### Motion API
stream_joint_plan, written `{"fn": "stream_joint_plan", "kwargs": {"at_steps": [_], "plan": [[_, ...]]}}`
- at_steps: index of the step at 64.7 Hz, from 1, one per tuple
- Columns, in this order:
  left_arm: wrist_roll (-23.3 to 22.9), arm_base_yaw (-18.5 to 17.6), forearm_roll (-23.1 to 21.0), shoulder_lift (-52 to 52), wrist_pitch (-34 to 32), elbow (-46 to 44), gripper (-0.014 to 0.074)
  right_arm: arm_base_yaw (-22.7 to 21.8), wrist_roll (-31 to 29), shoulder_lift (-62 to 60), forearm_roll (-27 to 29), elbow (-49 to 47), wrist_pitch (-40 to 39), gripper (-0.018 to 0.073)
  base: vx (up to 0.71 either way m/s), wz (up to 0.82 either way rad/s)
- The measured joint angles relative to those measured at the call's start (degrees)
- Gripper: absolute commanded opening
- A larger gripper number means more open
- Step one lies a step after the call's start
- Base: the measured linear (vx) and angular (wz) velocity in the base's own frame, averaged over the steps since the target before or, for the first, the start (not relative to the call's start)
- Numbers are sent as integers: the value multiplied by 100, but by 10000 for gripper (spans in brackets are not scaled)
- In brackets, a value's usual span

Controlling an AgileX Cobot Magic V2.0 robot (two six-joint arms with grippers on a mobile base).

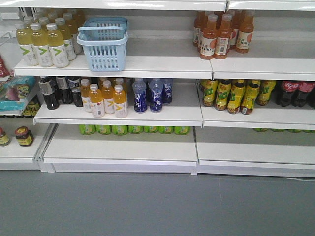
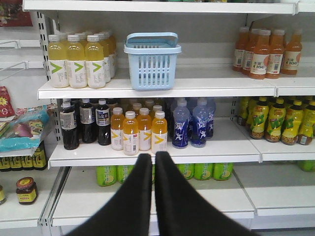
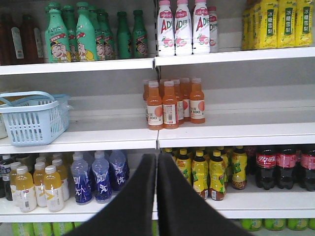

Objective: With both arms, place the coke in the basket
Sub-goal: 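Approach closer, aligning the left gripper with the light-blue basket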

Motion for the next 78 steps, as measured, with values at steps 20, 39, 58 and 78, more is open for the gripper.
{"fn": "stream_joint_plan", "kwargs": {"at_steps": [20,39,58,78], "plan": [[0,0,0,0,0,0,-5,0,0,0,0,0,0,-5,9,1],[0,0,0,0,0,0,-5,0,0,0,0,0,0,-5,12,3],[0,0,0,0,0,0,-5,0,0,0,0,0,0,-5,15,3],[0,0,0,0,0,0,-5,0,0,0,0,0,0,-5,16,1]]}}
